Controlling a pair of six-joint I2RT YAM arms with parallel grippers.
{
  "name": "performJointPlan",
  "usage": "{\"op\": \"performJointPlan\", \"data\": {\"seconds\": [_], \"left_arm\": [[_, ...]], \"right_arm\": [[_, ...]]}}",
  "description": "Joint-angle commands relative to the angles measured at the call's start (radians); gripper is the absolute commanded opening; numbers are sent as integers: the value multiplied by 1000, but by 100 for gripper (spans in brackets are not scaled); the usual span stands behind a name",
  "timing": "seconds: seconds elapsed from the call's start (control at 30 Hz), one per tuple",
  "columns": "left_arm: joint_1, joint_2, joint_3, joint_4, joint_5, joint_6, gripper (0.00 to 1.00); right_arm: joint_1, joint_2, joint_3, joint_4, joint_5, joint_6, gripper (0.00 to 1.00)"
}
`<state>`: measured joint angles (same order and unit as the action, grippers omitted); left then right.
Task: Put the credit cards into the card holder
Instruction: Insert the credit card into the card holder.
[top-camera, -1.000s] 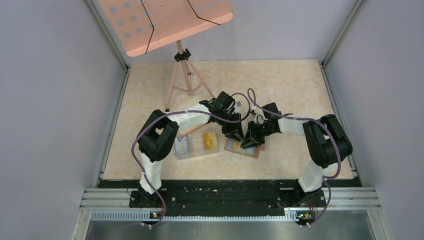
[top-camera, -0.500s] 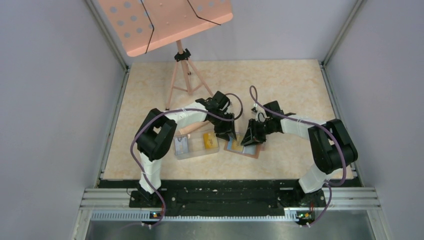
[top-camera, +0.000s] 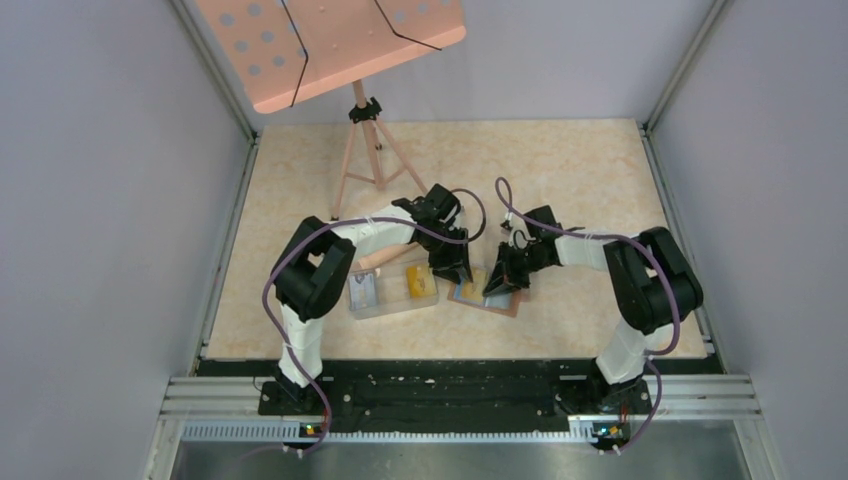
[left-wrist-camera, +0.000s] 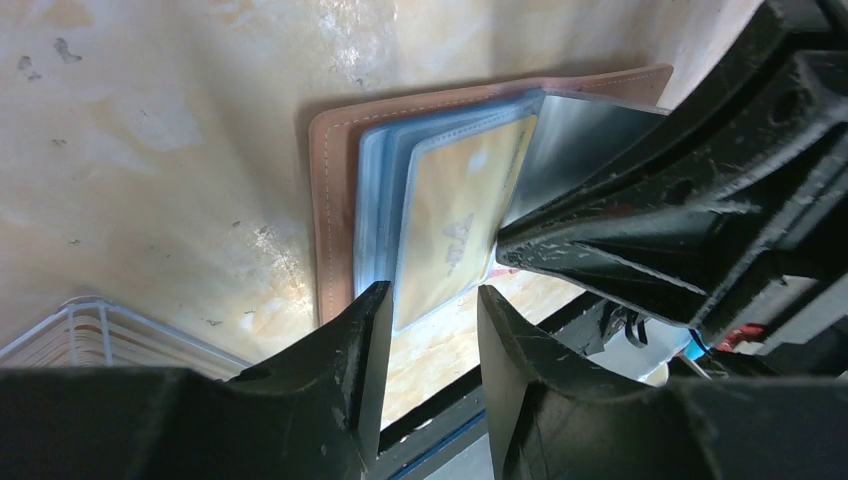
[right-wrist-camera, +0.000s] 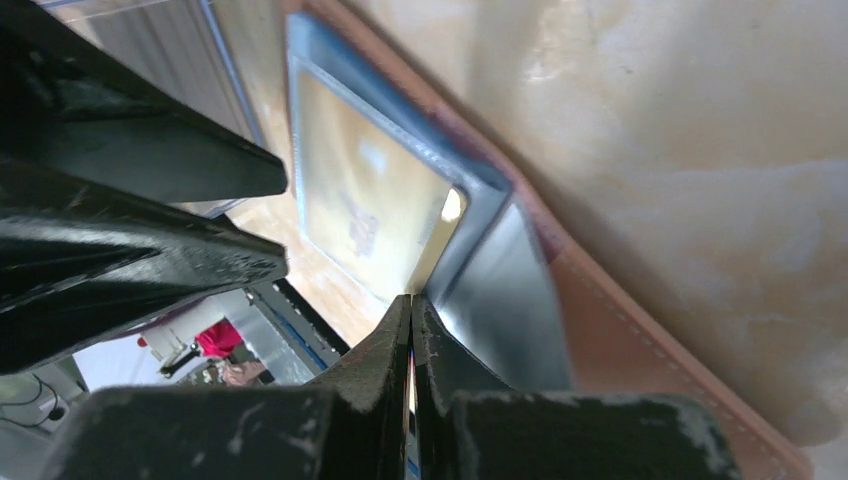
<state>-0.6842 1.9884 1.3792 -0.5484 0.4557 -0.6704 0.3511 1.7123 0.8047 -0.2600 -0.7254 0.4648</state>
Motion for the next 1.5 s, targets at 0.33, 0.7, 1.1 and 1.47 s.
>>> {"op": "performJointPlan", "data": {"seconds": [0.33,0.7,1.1,1.47], "left_arm": [[-13,34,-20,20,15,4,45],[-26,-1,2,52,59,-5,5],[-26,-14,111,-176,-117,15,0],[-59,20,157,-80,8,-14,32]], "right_arm": [[4,70,14,-30,60,-41,0],[3,36,28,-31,51,-42,0],[-31,-124,120,-119,115,17,24],[-89,-239,159,-261,291,-32,32]]}}
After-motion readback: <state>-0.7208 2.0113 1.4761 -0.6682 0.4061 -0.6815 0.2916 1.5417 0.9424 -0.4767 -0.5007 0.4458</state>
